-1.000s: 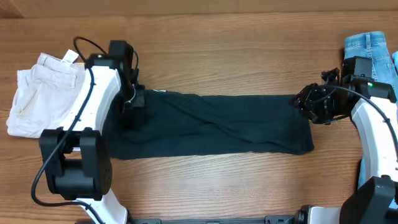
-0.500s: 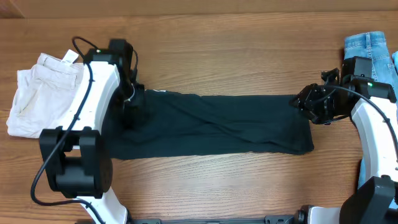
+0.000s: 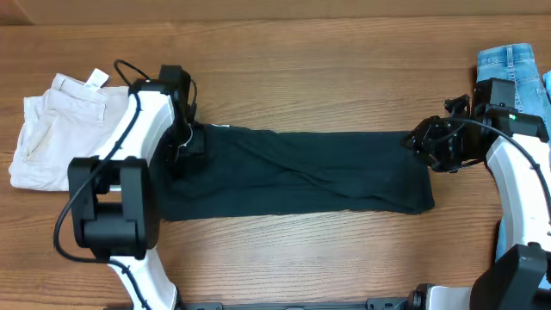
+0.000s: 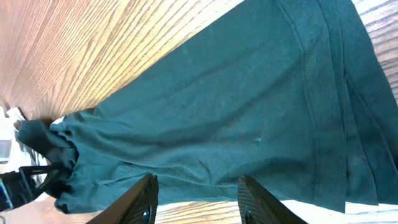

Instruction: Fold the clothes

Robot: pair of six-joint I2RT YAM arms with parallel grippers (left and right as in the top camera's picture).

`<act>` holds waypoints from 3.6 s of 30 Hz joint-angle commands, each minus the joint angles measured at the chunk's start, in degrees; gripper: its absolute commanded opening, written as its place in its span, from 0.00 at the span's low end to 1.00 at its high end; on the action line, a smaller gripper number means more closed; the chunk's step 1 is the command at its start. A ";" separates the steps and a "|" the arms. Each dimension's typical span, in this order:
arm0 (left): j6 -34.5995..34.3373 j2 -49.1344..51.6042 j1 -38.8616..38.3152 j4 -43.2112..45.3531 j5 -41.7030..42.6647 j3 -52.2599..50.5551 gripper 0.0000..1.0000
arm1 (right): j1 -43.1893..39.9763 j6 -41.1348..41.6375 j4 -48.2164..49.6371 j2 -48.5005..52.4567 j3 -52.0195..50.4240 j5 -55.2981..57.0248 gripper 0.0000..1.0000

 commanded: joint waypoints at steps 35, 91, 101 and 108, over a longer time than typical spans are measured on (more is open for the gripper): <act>-0.83 -1.29 -2.49 -34.12 5.70 15.67 0.05 | 0.33 -0.37 0.04 -0.17 0.61 -0.50 0.46; 5.18 -2.01 9.51 1.88 6.25 5.81 0.28 | 0.33 1.51 -1.22 -0.15 0.50 1.27 0.50; 3.56 -2.01 9.73 -8.57 1.33 5.75 0.04 | 0.33 1.51 -1.25 -0.15 0.50 1.25 0.50; 3.45 -2.01 10.91 -16.00 1.31 4.57 0.04 | 0.33 1.51 -1.20 -0.15 0.50 1.25 0.50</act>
